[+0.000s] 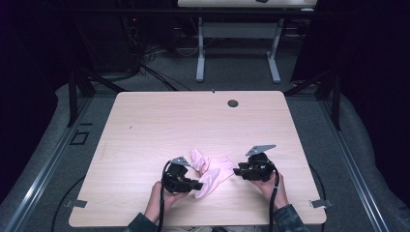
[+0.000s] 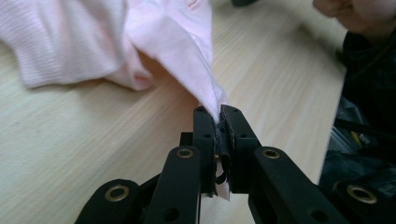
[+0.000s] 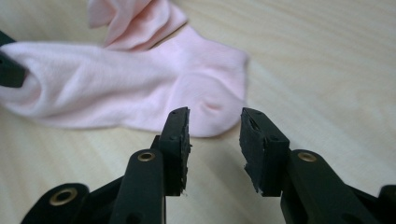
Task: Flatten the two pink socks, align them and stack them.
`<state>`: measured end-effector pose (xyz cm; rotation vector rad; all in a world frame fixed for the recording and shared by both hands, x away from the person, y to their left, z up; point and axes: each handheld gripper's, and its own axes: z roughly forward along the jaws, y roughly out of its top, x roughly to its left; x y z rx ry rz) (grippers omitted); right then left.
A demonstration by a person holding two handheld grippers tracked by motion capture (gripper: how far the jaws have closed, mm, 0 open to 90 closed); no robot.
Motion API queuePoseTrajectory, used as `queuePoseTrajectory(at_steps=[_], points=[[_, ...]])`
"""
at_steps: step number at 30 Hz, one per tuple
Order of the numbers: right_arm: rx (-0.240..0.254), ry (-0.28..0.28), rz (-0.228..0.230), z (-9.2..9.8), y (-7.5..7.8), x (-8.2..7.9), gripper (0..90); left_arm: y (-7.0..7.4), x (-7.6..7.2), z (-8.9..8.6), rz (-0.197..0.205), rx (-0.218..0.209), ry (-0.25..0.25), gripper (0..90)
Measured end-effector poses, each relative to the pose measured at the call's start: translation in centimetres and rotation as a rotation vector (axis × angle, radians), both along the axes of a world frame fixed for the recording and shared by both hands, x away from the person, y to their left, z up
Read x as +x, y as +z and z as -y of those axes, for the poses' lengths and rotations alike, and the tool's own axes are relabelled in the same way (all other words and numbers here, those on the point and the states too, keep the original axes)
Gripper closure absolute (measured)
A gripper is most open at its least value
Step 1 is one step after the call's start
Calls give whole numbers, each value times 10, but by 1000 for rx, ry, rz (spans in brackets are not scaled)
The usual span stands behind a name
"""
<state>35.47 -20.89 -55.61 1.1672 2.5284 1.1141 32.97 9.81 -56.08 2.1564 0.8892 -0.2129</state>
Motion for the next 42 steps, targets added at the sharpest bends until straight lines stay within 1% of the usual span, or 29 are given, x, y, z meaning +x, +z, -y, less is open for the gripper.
queuePoseTrajectory(at_steps=[1,2,3,5,6,7,8,10,11,12,13,14,15,19,20,22,23,24,26,27,28,29,30,32,33,35,37,38,42], points=[[3,-1,1,0,2,4,603,-2,3,-1,-19,-5,-5,814],[5,4,5,-1,4,7,597,-4,4,-2,-29,-1,-8,799],[-2,12,10,-3,6,11,580,-6,5,-3,-40,-1,-10,786],[-36,42,24,-10,7,20,560,-8,3,-3,-46,19,1,701],[-58,52,12,-13,7,26,546,-9,1,-4,-41,25,7,667],[-60,57,7,-17,6,31,534,-9,-2,-4,-34,31,17,628],[-67,60,13,-20,5,36,526,-9,-5,-4,-22,41,25,589],[-94,79,-6,-28,5,46,516,-8,-12,-5,3,60,44,553],[-104,81,-6,-32,4,49,513,-7,-15,-5,15,72,53,545],[-119,86,5,-35,3,52,515,-6,-18,-5,29,85,60,540],[-126,99,0,-38,2,55,518,-5,-21,-5,48,94,69,548],[-146,104,-12,-40,1,57,525,-4,-23,-5,60,104,75,558],[-151,105,-7,-42,-1,58,532,-4,-25,-5,70,112,83,572],[-184,108,-24,-45,-7,60,581,-3,-26,-5,88,121,76,639],[-180,111,-22,-45,-7,60,600,-4,-27,-4,90,119,76,661],[-187,111,-20,-46,-8,59,637,-5,-27,-3,99,132,79,693],[-192,110,-20,-46,-7,59,664,-6,-27,-2,98,135,75,711],[-185,120,-24,-47,-8,59,694,-7,-28,-2,100,136,77,722],[-186,125,-21,-48,-8,57,762,-8,-28,-2,105,151,70,773],[-178,126,-27,-48,-8,57,793,-9,-28,-2,110,144,74,796],[-172,127,-30,-48,-8,56,810,-9,-28,-2,114,152,73,829],[-170,130,-30,-48,-8,55,818,-10,-28,-1,131,161,67,861],[-150,126,-48,-47,-9,55,823,-10,-29,-1,136,160,66,881],[-144,123,-47,-46,-9,52,829,-11,-28,-1,147,163,62,888],[-128,119,-56,-45,-8,51,831,-11,-28,-1,149,160,60,889],[-96,107,-55,-41,-6,46,832,-10,-28,-3,148,146,67,892],[-85,90,-57,-37,-1,39,832,-8,-28,-6,155,132,64,894],[-72,76,-50,-34,2,35,833,-6,-28,-8,159,122,68,895],[-51,53,-45,-24,14,16,833,2,-30,-15,161,84,68,896]])
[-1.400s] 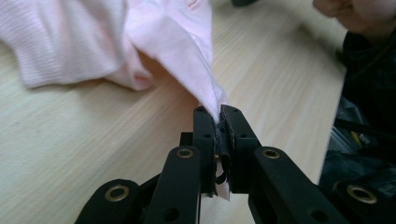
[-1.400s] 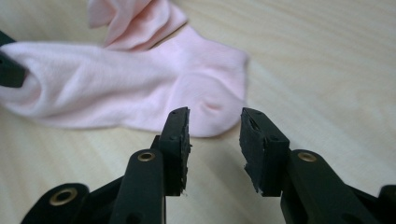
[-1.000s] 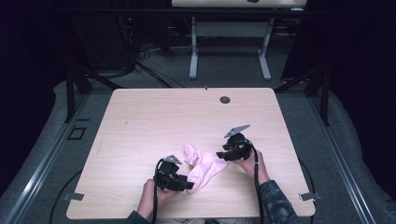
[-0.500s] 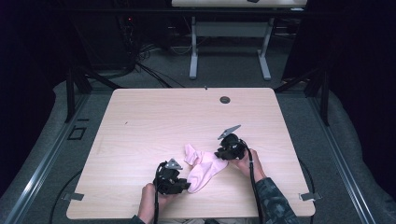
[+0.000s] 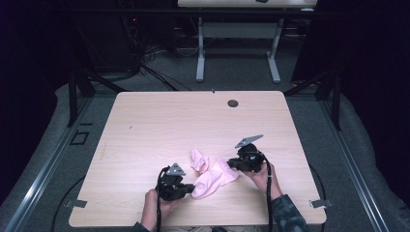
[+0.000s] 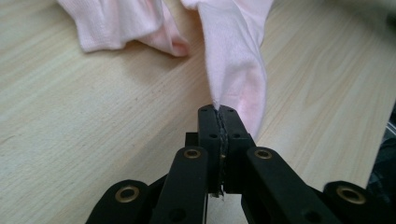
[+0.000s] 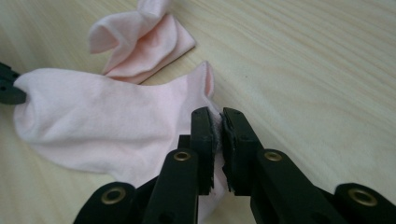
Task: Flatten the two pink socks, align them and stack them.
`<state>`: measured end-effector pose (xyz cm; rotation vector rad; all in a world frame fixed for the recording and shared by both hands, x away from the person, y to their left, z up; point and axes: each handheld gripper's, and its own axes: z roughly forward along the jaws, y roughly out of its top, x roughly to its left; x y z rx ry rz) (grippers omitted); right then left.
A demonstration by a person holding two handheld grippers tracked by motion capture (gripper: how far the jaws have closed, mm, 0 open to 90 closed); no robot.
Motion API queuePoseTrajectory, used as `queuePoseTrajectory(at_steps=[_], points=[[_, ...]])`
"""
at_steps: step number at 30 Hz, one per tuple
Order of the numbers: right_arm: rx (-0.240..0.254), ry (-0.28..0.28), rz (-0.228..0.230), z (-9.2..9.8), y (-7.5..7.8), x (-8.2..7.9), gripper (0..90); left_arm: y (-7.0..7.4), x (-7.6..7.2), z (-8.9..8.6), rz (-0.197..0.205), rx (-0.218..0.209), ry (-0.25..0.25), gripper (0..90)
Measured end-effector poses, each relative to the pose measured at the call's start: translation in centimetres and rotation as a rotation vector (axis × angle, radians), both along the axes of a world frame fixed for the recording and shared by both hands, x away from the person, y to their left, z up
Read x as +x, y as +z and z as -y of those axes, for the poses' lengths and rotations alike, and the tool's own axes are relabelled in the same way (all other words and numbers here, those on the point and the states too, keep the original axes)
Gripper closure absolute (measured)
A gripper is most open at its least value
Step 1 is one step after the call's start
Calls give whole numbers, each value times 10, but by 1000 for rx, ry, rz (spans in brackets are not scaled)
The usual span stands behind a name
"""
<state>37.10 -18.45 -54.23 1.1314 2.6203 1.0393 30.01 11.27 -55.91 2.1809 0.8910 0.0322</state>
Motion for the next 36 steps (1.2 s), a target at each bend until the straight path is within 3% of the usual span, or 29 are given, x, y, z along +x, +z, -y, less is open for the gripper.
queuePoseTrajectory(at_steps=[3,8,12,16,19,22,24,27,30,31,36], points=[[13,-23,7,5,9,-15,833,5,-1,-4,-15,-29,-2,896],[44,-66,-27,11,21,-42,831,15,-4,-10,-62,-53,-29,896],[47,-78,-58,14,23,-63,827,19,-7,-14,-97,-27,-43,896],[31,-96,-106,9,10,-77,823,12,-6,-20,-140,11,-39,895],[-4,-102,-127,4,-2,-83,820,7,-8,-22,-142,41,-32,894],[-28,-90,-115,0,-8,-85,791,5,-9,-22,-112,81,-9,860],[-69,-86,-84,-3,-11,-86,696,4,-7,-25,-93,83,35,696],[-62,-77,-44,-2,-9,-83,544,3,-7,-35,-48,54,90,445],[-57,-59,4,0,0,-79,440,0,-7,-43,27,74,148,286],[-57,-61,23,-1,3,-77,394,-2,-7,-46,37,68,172,248],[-77,-15,91,-12,17,-65,257,-12,-7,-56,115,125,255,140]])
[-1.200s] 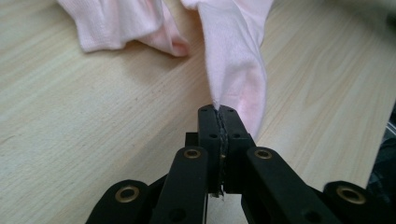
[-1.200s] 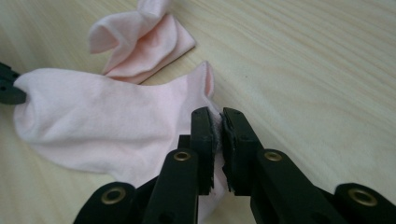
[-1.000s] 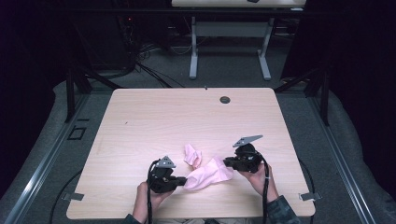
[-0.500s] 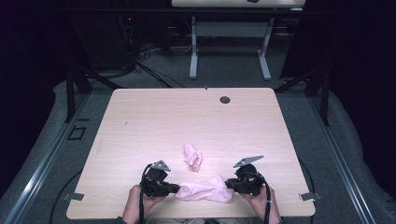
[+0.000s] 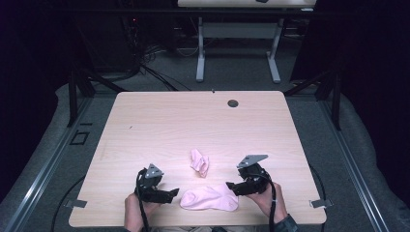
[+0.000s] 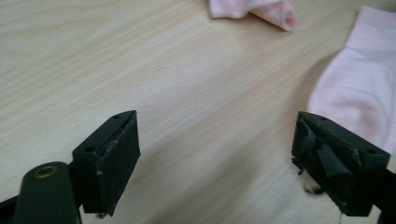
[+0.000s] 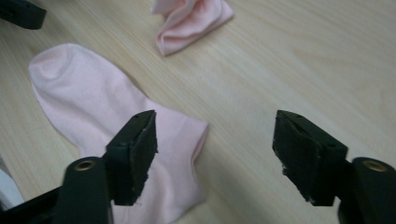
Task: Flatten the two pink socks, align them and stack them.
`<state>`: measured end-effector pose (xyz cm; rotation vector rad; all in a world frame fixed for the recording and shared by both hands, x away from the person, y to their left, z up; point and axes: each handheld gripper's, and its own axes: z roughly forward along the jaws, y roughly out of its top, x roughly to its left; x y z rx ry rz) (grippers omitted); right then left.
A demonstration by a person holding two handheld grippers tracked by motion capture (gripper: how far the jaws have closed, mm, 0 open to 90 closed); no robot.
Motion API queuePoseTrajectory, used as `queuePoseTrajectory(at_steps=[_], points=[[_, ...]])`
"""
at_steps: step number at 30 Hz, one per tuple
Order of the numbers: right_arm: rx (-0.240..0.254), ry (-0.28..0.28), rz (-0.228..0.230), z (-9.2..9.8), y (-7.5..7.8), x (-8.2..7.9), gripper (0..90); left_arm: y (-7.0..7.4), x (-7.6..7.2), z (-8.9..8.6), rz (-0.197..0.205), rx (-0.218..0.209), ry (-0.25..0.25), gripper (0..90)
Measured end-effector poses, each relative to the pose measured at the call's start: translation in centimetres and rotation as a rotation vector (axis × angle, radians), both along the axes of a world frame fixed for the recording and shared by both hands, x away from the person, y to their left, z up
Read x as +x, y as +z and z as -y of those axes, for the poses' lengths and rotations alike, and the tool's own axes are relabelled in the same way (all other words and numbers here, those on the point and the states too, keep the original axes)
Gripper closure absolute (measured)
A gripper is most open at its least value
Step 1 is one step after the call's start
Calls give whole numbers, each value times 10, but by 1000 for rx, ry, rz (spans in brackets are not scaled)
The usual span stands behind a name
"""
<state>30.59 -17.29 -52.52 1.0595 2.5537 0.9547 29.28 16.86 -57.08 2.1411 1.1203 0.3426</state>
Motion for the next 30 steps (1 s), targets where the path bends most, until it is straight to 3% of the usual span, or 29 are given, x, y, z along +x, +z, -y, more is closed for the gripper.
queuePoseTrajectory(at_steps=[3,7,12,15,17,21,26,30], points=[[-21,36,29,-14,7,9,180,-7,2,-4,14,35,41,39],[-51,105,70,-40,18,22,190,-15,5,-6,15,52,64,2],[-107,183,93,-81,27,45,250,-19,6,-5,56,65,76,0],[-128,211,84,-103,22,60,298,-21,5,-8,79,46,82,0],[-169,234,66,-119,13,70,355,-21,5,-8,80,47,81,0],[-226,251,-7,-138,-11,86,447,-21,5,-8,80,47,81,0],[-264,231,-34,-141,-25,92,596,-22,5,-8,80,47,81,0],[-240,205,-45,-134,-26,95,731,-21,5,-8,81,48,80,0]])
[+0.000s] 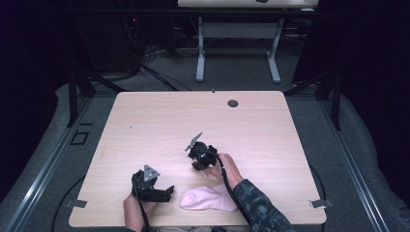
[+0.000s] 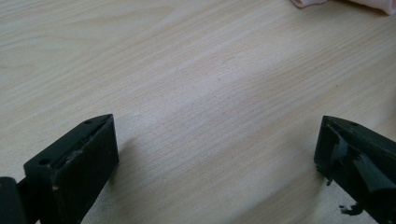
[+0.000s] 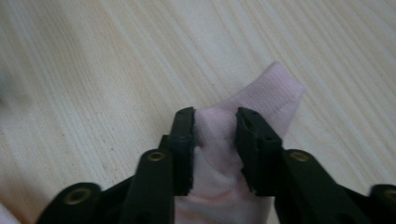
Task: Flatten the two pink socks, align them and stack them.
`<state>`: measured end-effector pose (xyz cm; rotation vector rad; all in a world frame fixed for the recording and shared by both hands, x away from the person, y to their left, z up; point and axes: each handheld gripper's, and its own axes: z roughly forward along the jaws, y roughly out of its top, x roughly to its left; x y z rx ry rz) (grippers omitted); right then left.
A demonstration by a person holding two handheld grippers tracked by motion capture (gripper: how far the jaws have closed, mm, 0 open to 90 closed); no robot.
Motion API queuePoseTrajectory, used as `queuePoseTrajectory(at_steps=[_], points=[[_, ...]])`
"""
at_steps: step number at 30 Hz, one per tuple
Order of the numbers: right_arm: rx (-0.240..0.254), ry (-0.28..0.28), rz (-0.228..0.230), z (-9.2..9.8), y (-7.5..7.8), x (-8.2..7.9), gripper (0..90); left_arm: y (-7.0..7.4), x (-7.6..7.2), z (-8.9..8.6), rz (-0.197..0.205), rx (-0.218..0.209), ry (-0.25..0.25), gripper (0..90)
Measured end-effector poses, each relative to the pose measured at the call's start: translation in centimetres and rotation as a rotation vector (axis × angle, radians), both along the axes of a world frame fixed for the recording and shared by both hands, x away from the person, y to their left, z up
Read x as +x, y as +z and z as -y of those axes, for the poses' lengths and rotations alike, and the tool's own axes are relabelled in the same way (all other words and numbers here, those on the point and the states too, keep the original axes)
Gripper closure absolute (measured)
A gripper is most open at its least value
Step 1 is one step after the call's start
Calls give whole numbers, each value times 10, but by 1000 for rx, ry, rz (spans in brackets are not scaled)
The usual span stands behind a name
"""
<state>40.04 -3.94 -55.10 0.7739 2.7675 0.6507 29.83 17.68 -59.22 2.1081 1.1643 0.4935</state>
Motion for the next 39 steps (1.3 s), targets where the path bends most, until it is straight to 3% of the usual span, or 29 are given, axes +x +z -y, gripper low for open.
queuePoseTrajectory(at_steps=[8,15,19,23,29,33,36,39], points=[[127,-36,-43,16,-1,5,843,0,0,0,1,2,0,0],[303,-67,-61,36,18,-4,845,0,1,0,-3,-4,1,0],[373,-90,-59,47,29,-10,845,1,3,2,-7,-6,-5,1],[431,-121,-51,56,35,-16,844,9,3,15,-10,-29,-59,12],[460,-145,-20,62,42,-22,844,32,5,42,29,-102,-155,43],[471,-161,-15,64,43,-25,844,42,8,66,16,-170,-221,90],[478,-177,-18,67,43,-26,843,44,10,87,10,-152,-259,148],[496,-194,-24,69,43,-26,842,43,15,102,10,-130,-248,209]])
